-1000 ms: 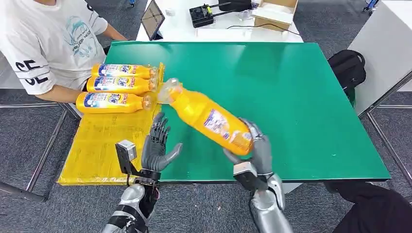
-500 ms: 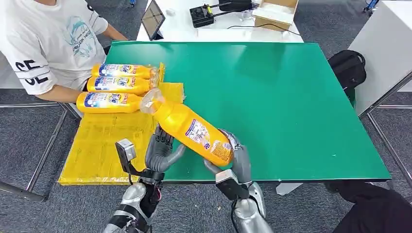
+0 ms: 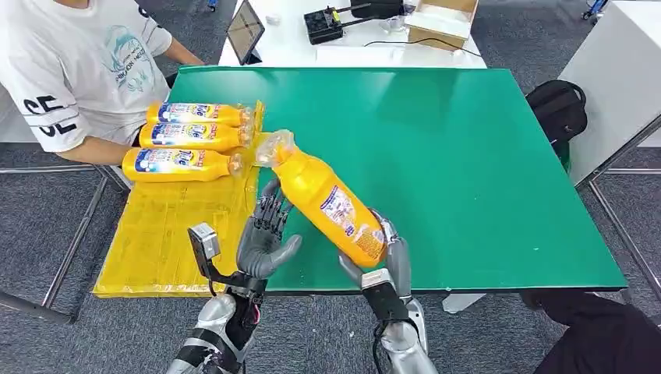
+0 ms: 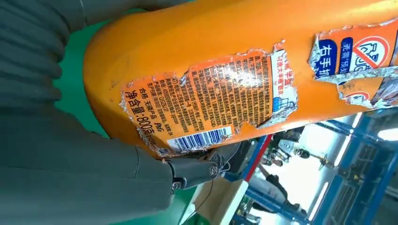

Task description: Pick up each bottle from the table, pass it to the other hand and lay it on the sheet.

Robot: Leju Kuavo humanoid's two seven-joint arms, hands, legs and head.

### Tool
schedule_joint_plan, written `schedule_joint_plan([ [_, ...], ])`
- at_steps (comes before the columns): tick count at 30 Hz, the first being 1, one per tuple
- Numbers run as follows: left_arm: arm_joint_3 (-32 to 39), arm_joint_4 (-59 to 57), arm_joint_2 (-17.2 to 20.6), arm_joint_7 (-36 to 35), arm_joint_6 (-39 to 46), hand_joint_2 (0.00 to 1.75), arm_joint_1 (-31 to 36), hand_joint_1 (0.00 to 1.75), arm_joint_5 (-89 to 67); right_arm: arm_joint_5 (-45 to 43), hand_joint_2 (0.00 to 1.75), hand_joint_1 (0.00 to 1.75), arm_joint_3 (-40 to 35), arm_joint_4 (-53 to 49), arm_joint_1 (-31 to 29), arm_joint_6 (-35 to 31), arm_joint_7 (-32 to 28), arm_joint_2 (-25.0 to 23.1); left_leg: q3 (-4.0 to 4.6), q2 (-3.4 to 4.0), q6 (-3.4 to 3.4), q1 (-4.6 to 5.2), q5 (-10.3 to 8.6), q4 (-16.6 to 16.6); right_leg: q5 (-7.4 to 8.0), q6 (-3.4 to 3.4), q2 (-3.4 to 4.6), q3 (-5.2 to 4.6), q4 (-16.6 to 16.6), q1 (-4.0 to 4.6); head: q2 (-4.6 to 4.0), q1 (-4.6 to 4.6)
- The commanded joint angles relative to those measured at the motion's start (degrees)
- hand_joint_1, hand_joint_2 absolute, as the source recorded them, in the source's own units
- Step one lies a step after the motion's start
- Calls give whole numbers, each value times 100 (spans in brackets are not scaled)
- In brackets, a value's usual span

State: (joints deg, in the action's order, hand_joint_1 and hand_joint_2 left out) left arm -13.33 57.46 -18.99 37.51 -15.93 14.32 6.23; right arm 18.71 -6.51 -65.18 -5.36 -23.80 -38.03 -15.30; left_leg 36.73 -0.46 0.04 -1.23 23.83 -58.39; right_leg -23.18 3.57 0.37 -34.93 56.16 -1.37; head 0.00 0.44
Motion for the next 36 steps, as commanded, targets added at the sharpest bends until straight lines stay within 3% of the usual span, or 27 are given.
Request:
schedule_joint_plan([
  [1,-120,-534,-101,-125,-275,175,104,0,318,19,175,175,252,167,-135,38,-197,24,-18,-1,6,1,4,5,-5,-10,-6,19,-6,2,0,0],
  [6,-146,-723,-101,-99,-306,175,206,0,303,530,175,175,-73,858,-288,111,-197,-100,-27,7,6,2,7,7,-5,-13,1,26,-7,2,0,0],
  [21,-236,-872,-101,-53,-342,175,328,0,417,702,175,175,-899,2530,-632,227,-197,-432,-30,2,5,-1,8,7,-8,-16,-5,30,-6,5,0,0],
  [36,-295,-951,-101,-67,-443,175,394,0,546,493,175,175,-1014,2924,-742,452,-197,-468,-27,-3,5,-3,9,3,-11,-16,-12,29,-4,7,0,0],
])
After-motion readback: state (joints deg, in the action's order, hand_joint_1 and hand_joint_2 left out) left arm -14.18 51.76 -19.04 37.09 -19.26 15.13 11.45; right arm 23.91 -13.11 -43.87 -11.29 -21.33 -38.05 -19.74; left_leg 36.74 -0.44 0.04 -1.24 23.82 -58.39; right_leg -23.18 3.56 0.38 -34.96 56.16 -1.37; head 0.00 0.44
